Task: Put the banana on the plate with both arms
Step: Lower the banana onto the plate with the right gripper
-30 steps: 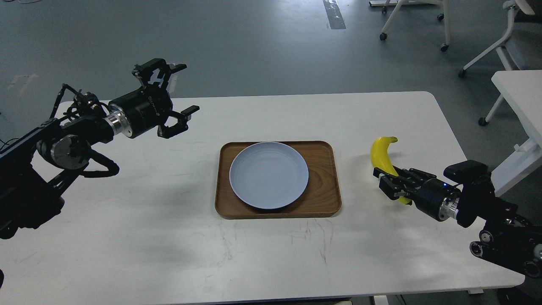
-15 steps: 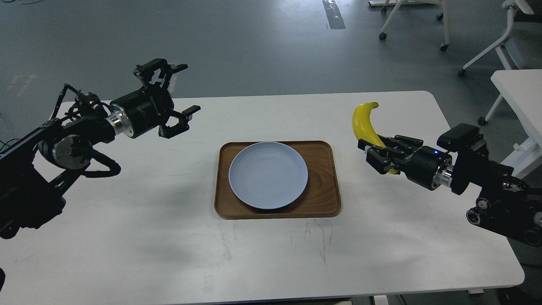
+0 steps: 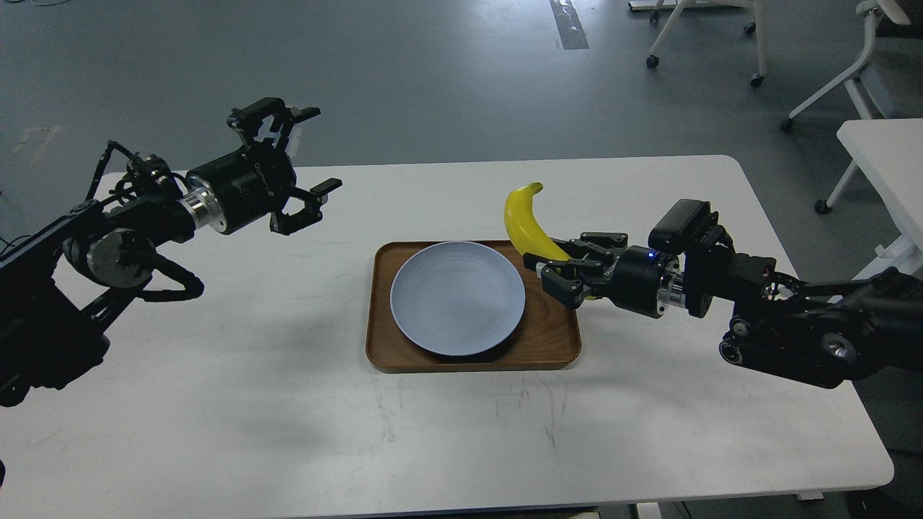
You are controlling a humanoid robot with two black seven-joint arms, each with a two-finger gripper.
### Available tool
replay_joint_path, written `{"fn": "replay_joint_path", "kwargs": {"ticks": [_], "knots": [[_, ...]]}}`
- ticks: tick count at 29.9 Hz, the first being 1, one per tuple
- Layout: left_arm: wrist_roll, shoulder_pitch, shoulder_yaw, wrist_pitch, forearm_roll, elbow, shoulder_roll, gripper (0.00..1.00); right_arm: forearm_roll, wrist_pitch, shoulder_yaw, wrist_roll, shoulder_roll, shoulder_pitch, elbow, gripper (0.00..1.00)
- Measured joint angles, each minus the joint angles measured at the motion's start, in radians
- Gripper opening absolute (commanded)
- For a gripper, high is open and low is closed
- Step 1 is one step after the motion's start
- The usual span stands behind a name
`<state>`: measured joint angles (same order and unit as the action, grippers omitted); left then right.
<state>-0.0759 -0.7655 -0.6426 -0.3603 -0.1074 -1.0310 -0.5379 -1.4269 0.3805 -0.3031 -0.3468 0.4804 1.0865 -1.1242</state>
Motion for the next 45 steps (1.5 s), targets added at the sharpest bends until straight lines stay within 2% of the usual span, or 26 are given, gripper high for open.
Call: {"fn": "replay_joint_path", "kwargs": {"ticks": [19,30,38,45], "knots": [[0.001,0.006,-0.005,-0.006,0.001,0.0,-0.008,0.99,0.059,-0.006,-0.06,-0.002,-0.194,0.058,0.091,0.0],[0.001,0.016,-0.008,-0.008,0.002,0.0,-0.02,0.99,0.072,-0.006,-0.11,0.0,-0.323,0.039,0.23,0.0],[0.002,0.027,-0.011,-0.01,0.002,0.0,-0.029,0.99,0.074,-0.006,-0.16,0.0,-0.33,0.037,0.249,0.0],[0.002,0.028,-0.012,-0.011,0.002,0.0,-0.029,0.99,0.074,-0.006,-0.178,0.001,-0.271,0.038,0.212,0.0]]}}
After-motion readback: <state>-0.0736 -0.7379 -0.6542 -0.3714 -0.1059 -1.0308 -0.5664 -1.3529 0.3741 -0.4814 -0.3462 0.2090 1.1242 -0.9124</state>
